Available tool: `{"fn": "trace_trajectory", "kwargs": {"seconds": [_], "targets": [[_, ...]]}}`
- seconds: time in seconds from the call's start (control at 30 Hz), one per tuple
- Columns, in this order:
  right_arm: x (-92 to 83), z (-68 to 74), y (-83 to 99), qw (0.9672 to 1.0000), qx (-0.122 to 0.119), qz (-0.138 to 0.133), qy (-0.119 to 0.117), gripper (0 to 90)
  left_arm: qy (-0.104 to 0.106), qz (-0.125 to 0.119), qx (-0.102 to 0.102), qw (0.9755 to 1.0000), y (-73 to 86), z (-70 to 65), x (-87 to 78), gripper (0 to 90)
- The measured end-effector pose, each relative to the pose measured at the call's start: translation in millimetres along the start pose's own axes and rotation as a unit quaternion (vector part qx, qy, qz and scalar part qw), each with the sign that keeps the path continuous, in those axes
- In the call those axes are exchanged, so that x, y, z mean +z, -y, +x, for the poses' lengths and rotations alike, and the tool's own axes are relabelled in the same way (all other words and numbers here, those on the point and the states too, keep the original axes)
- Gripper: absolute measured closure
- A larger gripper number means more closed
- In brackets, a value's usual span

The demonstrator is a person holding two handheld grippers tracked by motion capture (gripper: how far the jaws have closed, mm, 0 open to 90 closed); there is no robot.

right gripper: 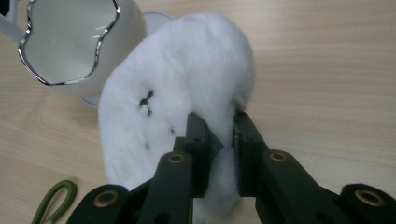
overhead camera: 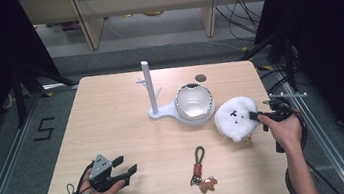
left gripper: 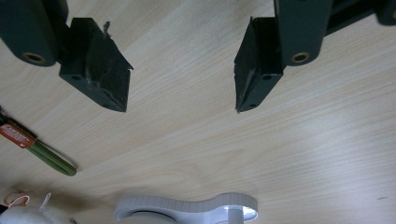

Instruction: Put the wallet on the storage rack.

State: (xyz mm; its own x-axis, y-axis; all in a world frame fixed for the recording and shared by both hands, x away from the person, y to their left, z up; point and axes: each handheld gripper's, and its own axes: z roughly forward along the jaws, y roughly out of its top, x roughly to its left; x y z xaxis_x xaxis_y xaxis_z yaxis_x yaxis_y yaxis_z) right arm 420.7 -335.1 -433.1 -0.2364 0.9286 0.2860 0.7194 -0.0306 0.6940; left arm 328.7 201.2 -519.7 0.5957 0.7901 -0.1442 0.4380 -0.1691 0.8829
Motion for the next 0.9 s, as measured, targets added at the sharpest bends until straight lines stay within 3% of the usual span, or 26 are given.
{"fn": "trace_trajectory", "kwargs": {"seconds": [0.1, 0.17, 0.23, 0.27, 0.3, 0.33, 0.4, 0.43, 0.53, 0.7, 0.73, 0.8, 0.9], "targets": [[-5.4, 3.0, -0.2, 0.9998, 0.000, -0.018, 0.003, 80.1, -0.002, -0.001, -0.002, 1.0000, 0.0, 0.6, -0.1, 35.5], [-11.3, 8.8, -0.2, 0.9995, 0.016, -0.027, -0.006, 80.1, 0.004, -0.004, -0.002, 1.0000, 0.1, 1.4, 0.6, 35.5], [-14.9, 10.3, -1.1, 0.9991, 0.003, -0.041, -0.002, 80.1, 0.001, -0.004, -0.001, 1.0000, -0.5, 1.7, 1.2, 35.5], [-16.6, 13.8, -1.0, 0.9988, 0.018, -0.045, -0.007, 80.1, 0.003, -0.004, -0.001, 1.0000, -0.5, 2.0, 1.5, 35.5], [-16.6, 13.8, -1.0, 0.9988, 0.018, -0.045, -0.007, 80.1, 0.003, -0.004, -0.001, 1.0000, -0.5, 2.0, 1.5, 35.5], [-19.4, 12.6, -3.2, 0.9982, -0.007, -0.058, -0.010, 80.1, 0.003, -0.005, -0.001, 1.0000, -0.3, 1.6, 1.7, 35.6], [-22.4, 17.6, -4.5, 0.9980, 0.009, -0.062, -0.010, 80.1, 0.002, -0.005, -0.001, 1.0000, -0.1, 1.1, 1.4, 35.5], [-22.2, 17.1, -5.4, 0.9975, -0.004, -0.071, -0.005, 80.1, 0.003, -0.005, -0.001, 1.0000, -0.1, 1.0, 1.3, 35.6], [-27.6, 23.8, -8.5, 0.9968, 0.011, -0.078, -0.015, 80.1, 0.002, -0.006, -0.001, 1.0000, -0.1, 1.5, 0.6, 35.6], [-28.6, 26.4, -11.9, 0.9960, -0.017, -0.086, -0.015, 80.0, -0.003, -0.002, 0.001, 1.0000, -0.1, 1.9, -0.7, 35.5], [-30.0, 30.7, -11.9, 0.9963, 0.003, -0.084, -0.018, 80.0, -0.004, -0.002, 0.001, 1.0000, -0.1, 2.1, -0.8, 35.6], [-29.1, 30.5, -13.4, 0.9952, -0.015, -0.096, -0.012, 80.0, -0.005, -0.002, 0.000, 1.0000, -0.2, 2.2, -1.0, 35.7], [-29.5, 34.3, -14.9, 0.9952, -0.005, -0.096, -0.017, 80.0, -0.005, -0.003, 0.001, 1.0000, -0.3, 2.4, -0.8, 35.7]]}}
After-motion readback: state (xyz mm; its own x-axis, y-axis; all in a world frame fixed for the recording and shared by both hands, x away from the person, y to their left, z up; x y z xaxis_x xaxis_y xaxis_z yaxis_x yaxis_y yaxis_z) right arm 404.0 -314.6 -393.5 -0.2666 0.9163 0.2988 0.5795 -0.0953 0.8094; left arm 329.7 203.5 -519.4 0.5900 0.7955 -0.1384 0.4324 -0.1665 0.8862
